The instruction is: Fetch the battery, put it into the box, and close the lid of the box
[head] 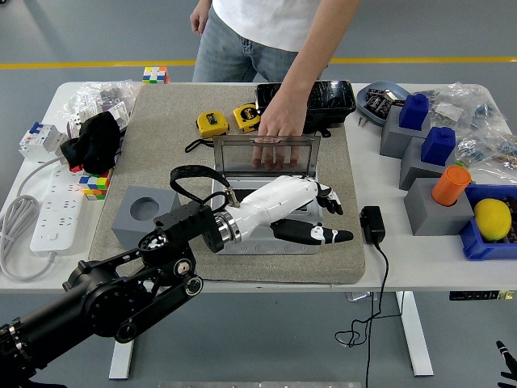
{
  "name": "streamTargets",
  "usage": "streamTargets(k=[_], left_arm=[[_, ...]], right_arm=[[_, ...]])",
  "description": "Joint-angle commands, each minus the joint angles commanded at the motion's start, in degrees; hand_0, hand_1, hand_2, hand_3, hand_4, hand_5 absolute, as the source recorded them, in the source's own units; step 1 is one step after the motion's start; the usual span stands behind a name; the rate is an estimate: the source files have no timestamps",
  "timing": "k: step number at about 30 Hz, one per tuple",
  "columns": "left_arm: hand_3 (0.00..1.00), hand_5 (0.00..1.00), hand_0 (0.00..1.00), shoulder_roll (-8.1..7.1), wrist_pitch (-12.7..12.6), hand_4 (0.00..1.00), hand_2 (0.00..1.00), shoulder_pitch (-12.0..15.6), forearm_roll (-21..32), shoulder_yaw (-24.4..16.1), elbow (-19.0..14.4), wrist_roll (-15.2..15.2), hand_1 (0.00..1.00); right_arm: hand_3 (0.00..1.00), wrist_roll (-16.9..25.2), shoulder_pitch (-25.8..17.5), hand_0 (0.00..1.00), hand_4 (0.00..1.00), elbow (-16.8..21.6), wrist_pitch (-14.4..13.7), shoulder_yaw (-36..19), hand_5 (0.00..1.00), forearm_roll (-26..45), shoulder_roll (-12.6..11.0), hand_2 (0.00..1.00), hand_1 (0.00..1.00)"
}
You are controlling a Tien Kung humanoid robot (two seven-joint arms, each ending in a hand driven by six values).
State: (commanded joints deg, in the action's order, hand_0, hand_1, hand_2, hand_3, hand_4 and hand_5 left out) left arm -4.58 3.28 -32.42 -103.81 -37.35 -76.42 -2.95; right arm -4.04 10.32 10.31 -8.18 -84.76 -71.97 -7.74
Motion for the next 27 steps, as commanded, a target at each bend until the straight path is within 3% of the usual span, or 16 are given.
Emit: streamTargets(k=[7,10,14,19,24,27], left_arm=[[0.573,0.998,0.541,-1.07,14.40,0.998,0.590,-0.01,16.58,-0.68,-9.70,7.20,0.609],[0.578,0.998,0.539,-0.98,15.58,0.998,0.596,0.11,24.03,-1.38,-11.35,6.40,0.621],[0.578,0.998,0.539,-0.89,14.43,0.998,0.596,0.33,33.34,-2.30,-12.25,3.91,0.621],[0.584,0.998,0.542,-0.44,7.64,0.998,0.609,0.91,45.63,-3.77,-11.75,-3.05,0.632],[0.641,0.998,0.598,-0.10,2.24,0.998,0.663,1.65,57.13,-7.26,-9.72,-6.30,0.703],[0.641,0.998,0.598,-0.35,-1.23,0.998,0.663,1.69,53.56,-9.66,-8.61,-6.59,0.703]], right_arm=[[0.793,0.00,0.04,0.788,0.998,0.00,-0.06,0.01,0.998,0.06,-0.01,0.746,0.735],[0.793,-0.02,-0.08,0.788,0.998,0.00,-0.03,0.00,0.998,-0.06,0.04,0.746,0.735],[0.793,-0.06,-0.14,0.788,0.998,0.00,0.01,0.02,0.998,-0.19,0.05,0.746,0.735],[0.793,-0.12,-0.10,0.788,0.998,0.00,-0.04,0.00,0.998,-0.26,0.01,0.746,0.735],[0.794,-0.19,-0.20,0.788,0.998,0.00,-0.07,-0.03,0.998,-0.32,0.00,0.746,0.735],[0.794,-0.21,-0.25,0.788,0.998,0.00,-0.07,-0.06,0.998,-0.32,0.03,0.746,0.735]])
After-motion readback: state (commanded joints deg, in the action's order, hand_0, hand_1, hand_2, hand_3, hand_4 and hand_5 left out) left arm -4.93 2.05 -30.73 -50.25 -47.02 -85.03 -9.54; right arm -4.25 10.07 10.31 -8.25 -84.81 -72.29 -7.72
